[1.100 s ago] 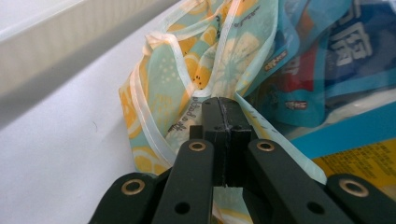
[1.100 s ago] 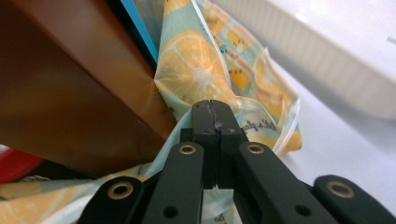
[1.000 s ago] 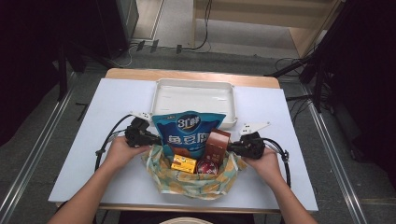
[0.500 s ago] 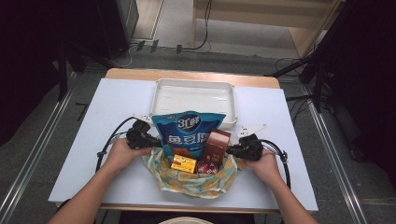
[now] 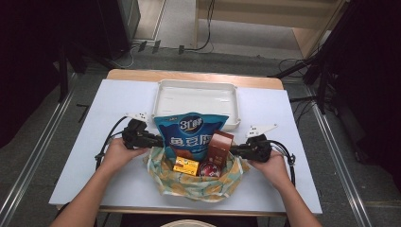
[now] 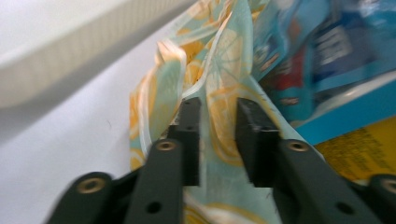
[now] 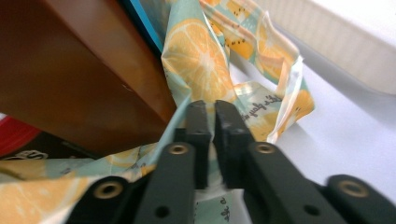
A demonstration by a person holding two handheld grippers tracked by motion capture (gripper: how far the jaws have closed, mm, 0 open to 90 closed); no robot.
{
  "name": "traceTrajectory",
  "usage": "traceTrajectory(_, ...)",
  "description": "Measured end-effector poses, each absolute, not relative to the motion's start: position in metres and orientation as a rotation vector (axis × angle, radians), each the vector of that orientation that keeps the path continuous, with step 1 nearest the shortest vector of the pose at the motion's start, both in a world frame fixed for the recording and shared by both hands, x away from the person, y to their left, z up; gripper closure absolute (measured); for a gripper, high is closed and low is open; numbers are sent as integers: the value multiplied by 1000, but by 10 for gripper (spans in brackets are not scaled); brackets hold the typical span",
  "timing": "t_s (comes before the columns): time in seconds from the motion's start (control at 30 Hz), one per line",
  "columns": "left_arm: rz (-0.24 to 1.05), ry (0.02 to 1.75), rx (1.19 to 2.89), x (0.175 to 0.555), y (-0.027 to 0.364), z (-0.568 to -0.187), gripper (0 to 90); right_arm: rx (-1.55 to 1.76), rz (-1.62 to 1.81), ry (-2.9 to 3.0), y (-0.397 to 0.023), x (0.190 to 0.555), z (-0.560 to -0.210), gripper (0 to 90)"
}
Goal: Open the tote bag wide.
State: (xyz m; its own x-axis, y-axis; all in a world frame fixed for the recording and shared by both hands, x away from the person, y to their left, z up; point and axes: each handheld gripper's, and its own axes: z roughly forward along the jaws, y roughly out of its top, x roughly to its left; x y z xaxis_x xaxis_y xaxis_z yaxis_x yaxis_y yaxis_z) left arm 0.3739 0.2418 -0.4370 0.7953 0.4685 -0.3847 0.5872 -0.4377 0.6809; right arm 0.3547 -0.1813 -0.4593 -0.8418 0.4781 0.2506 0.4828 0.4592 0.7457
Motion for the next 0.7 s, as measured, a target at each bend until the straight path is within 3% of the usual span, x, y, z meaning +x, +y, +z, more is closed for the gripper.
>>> traceTrajectory(0.13,-148,775,2090,371,245,-426,599,-903,-1410,-2711,-187,352,-449,711)
traceTrajectory(0.33,-114,750,2064,370,247,-414,615,-944,-1470,-2732,-198,351,-436,684)
traceTrajectory(0.43,-126,764,2069,373,249,-409,665,-950,-1499,-2718,-202,352,-429,672)
traceTrajectory(0.7,-143,780,2032,385,243,-394,900,-928,-1597,-2672,-201,357,-412,880)
